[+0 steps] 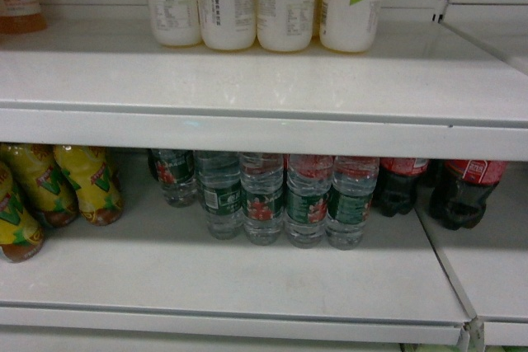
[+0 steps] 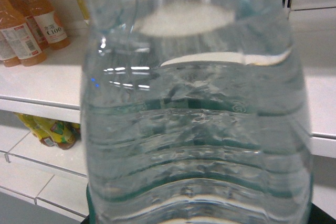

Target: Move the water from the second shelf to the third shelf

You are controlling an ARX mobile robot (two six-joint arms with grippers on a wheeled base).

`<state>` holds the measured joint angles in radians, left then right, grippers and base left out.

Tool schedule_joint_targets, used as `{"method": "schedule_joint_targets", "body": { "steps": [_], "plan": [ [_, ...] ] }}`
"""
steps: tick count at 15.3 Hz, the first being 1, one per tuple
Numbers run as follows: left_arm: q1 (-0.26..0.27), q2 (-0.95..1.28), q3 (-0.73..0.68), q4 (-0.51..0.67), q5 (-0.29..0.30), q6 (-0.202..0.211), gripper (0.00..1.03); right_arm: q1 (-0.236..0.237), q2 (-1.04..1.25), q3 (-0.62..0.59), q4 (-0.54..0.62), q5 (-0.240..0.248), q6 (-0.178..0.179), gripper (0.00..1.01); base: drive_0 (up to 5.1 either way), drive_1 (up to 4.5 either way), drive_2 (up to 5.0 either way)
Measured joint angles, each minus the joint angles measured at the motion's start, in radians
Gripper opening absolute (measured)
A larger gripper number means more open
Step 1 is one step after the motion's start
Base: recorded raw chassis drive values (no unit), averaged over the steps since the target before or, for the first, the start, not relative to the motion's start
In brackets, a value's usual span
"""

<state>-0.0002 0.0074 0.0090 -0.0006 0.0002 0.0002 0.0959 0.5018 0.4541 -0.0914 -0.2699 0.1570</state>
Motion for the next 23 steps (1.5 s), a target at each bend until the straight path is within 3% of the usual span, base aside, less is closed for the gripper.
{"method": "schedule_joint_targets", "body": {
  "steps": [13, 23],
  "plan": [
    [0.000, 0.000, 0.000, -0.002, -0.001, 0.000, 0.98, 0.000, 0.000, 0.000, -0.006, 0.000, 0.000, 0.42, 0.0, 0.00, 0.0],
    [0.000, 0.000, 0.000, -0.003, 0.000, 0.000, 0.98, -0.005, 0.000, 0.000, -0.006, 0.003, 0.000, 0.42, -4.3, 2.16, 2.2]
  ]
}}
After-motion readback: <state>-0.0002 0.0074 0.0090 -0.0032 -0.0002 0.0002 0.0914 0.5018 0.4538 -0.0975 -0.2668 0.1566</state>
